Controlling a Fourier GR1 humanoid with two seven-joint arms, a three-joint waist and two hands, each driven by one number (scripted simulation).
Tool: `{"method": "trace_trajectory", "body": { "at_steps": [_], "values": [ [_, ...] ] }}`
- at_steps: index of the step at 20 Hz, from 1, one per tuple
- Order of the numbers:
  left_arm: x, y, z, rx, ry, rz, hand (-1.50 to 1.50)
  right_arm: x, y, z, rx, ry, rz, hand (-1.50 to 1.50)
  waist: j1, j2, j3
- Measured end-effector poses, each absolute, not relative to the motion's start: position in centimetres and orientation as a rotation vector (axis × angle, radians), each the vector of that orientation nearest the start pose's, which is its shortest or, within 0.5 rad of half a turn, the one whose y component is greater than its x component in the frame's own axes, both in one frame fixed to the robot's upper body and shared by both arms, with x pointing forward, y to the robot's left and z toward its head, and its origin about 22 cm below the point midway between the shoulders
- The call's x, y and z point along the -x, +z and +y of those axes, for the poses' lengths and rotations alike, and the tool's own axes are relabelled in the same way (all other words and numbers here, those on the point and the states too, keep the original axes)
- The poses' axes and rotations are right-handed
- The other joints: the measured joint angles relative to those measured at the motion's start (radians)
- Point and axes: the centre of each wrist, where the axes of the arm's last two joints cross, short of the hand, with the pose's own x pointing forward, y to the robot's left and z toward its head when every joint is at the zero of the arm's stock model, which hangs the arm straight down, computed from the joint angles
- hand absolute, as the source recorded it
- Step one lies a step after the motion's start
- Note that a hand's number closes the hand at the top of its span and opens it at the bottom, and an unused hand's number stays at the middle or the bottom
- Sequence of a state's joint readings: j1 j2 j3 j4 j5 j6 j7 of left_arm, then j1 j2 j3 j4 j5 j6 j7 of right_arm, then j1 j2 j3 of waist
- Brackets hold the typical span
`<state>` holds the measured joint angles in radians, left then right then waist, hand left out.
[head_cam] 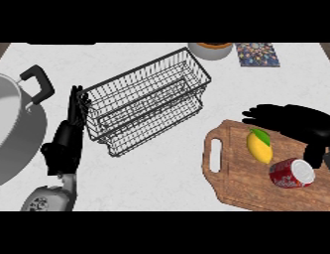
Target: Pick the lemon from the cutting board and place it in the tiered basket
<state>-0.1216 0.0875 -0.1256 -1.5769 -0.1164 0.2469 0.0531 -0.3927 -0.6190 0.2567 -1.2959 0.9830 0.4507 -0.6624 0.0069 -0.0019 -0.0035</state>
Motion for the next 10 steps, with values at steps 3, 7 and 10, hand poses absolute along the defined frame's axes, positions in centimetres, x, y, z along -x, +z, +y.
{"method": "trace_trajectory", "body": {
  "at_steps": [3,7,10],
  "values": [
    [-26.6,3.1,20.8,-0.217,-0.09,-1.659,0.0,-33.0,7.8,-30.3,0.316,1.949,-1.357,-1.5,-0.001,-0.001,-0.001],
    [-26.8,3.1,20.9,-0.206,-0.093,-1.659,0.0,-33.5,7.1,-30.6,0.306,1.944,-1.356,-1.5,-0.001,-0.002,-0.004],
    [-27.0,3.5,21.0,-0.208,-0.091,-1.651,0.0,-33.3,6.4,-30.3,0.289,1.935,-1.356,-1.5,-0.003,-0.002,-0.005]
  ]
}}
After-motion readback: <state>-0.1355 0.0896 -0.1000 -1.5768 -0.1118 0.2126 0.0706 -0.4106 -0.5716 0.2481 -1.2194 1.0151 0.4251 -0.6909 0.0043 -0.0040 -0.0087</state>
